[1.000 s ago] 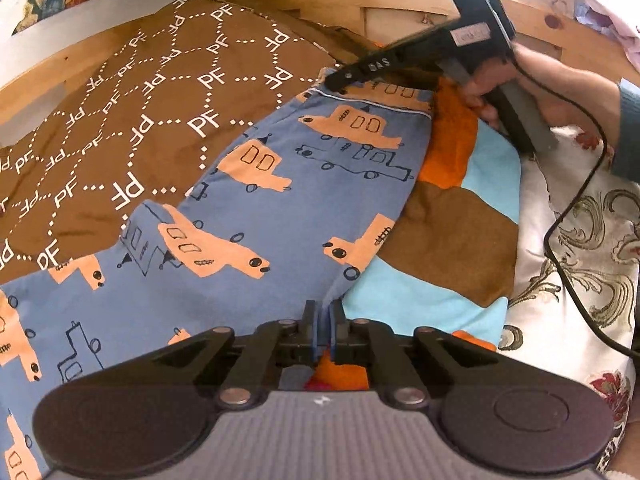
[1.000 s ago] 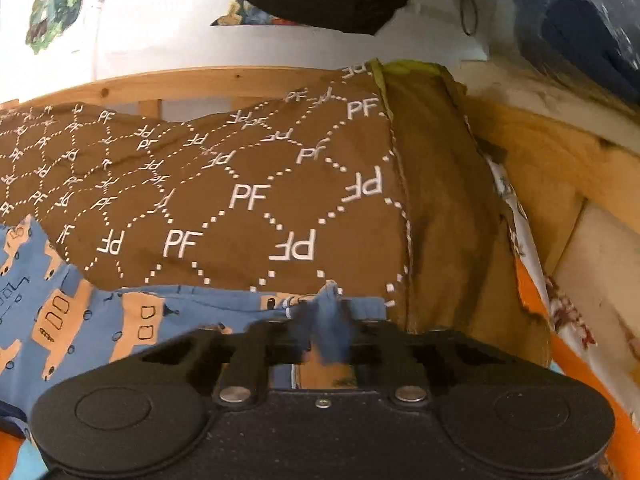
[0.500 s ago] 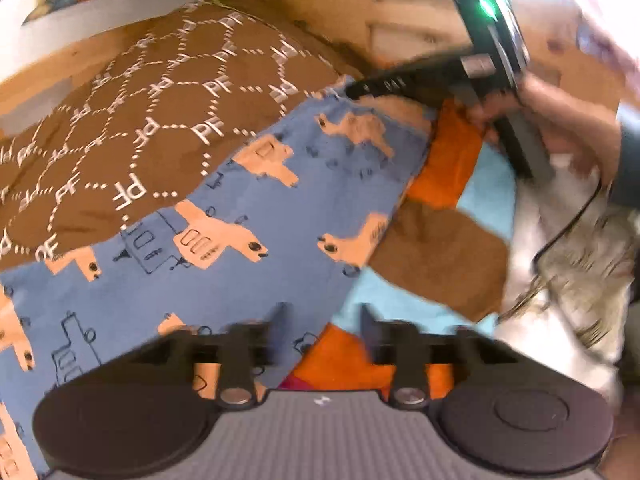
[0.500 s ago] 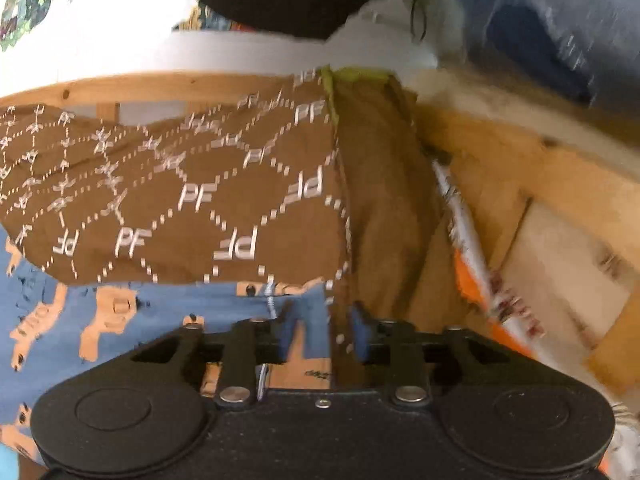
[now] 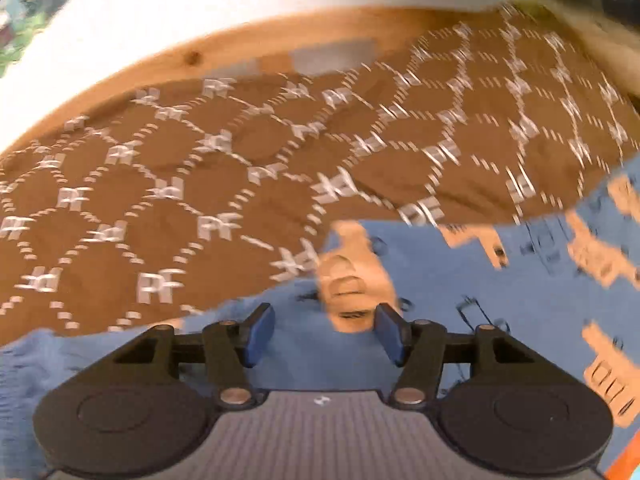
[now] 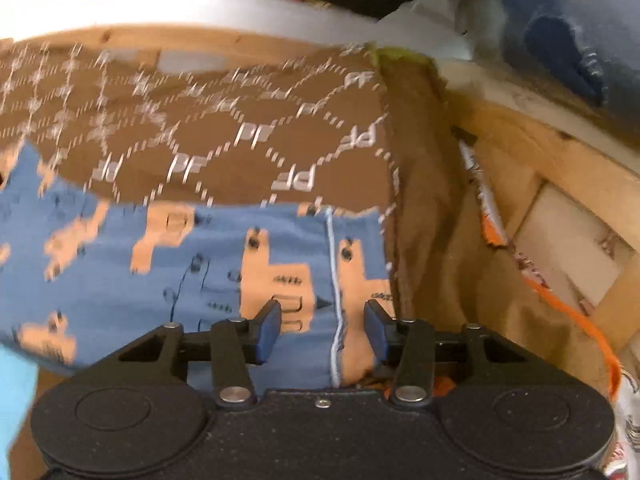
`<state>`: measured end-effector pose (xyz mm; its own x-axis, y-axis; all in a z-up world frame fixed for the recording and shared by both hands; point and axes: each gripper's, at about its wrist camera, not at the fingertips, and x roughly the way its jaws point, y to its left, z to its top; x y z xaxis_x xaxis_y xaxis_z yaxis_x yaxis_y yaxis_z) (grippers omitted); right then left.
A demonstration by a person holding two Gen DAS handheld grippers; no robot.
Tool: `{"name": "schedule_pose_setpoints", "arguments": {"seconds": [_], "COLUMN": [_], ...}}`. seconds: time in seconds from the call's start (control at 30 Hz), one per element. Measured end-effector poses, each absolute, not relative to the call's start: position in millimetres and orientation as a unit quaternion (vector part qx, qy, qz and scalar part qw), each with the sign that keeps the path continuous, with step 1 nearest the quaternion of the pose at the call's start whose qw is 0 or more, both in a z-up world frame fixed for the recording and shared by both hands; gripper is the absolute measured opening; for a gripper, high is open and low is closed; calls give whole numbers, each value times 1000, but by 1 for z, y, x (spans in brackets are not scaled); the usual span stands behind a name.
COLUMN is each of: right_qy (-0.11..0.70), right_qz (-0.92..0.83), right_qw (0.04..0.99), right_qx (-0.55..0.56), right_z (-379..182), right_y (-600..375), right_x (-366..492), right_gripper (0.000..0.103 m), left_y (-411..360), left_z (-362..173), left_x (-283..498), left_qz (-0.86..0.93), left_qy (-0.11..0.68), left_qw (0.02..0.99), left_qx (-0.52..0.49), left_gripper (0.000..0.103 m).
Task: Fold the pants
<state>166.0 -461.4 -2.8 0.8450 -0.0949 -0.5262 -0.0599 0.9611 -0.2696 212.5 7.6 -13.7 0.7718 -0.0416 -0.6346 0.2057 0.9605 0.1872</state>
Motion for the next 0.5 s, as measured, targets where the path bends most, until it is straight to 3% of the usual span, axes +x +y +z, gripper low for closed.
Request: {"name": "schedule_pose_setpoints", "arguments": {"seconds": [0.07,0.2,0.27,0.3,0.33,0.5], "right_qy": [253,253,270,278,289,316], "right_qz": [-11,47,94,107,109,83], "right_qw": [954,956,950,946,940,936], "right_qx": [-160,-145,-127,-129,-143,-129], "right_z": [-1,-1,-3,-5,-9,-22], "right_y": [-451,-428,-416,-411,-405,-410], "right_x": [159,159,158,157,157,162], "right_gripper": [67,67,64,63,60,59], "left_y": [10,-1,-4,-4,-3,-18], "left_z": [0,2,-7,-9,-8,-11], "left_x": [211,250,273,280,287,288], "left_qz": [-88,-121,-142,-154,-172,-156], "left_qy": [298,322,379,402,411,374], "left_qw": [942,921,895,886,882,895], "left_qx": [125,184,186,173,150,185], "left_gripper": [66,67,42,16,7,6]}}
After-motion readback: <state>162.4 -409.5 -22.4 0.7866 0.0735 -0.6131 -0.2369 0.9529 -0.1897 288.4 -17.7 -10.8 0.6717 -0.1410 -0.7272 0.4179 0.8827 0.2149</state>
